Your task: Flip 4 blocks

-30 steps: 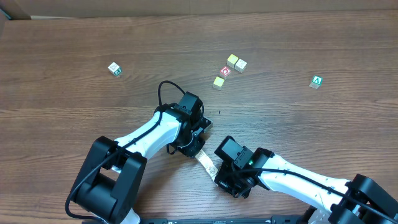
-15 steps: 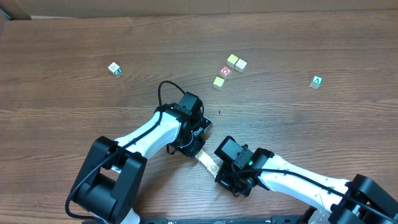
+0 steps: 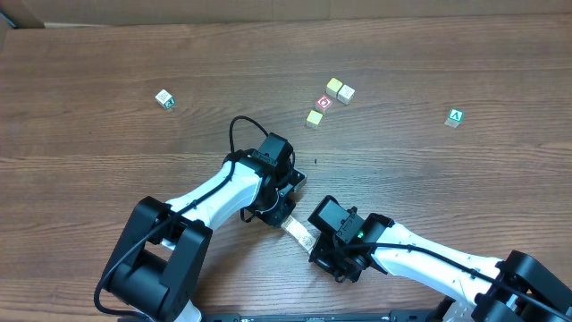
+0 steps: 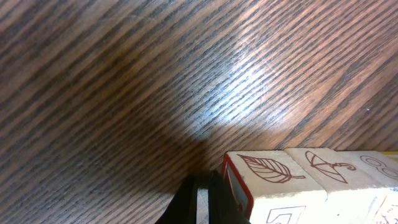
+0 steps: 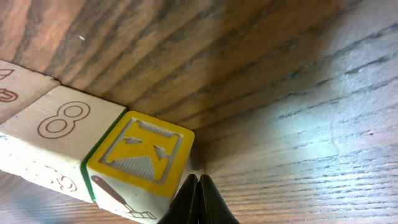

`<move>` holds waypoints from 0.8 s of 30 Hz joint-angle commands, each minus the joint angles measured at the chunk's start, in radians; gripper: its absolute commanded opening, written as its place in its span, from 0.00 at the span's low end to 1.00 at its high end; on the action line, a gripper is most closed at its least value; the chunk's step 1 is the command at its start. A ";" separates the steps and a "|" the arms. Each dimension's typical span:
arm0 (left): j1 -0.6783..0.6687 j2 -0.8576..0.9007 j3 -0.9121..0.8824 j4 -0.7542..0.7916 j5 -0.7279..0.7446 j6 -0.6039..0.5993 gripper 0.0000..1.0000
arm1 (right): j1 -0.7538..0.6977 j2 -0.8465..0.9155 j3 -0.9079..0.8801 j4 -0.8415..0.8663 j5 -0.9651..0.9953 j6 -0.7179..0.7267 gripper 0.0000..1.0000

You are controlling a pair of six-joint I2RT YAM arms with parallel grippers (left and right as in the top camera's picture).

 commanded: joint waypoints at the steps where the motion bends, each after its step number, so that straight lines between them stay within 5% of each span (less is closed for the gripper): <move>1: -0.028 0.058 -0.045 0.008 0.021 0.026 0.04 | 0.006 -0.001 0.006 0.027 0.045 -0.006 0.04; 24: -0.028 0.058 -0.045 0.029 0.022 0.026 0.04 | 0.102 -0.001 0.006 0.098 0.052 0.010 0.04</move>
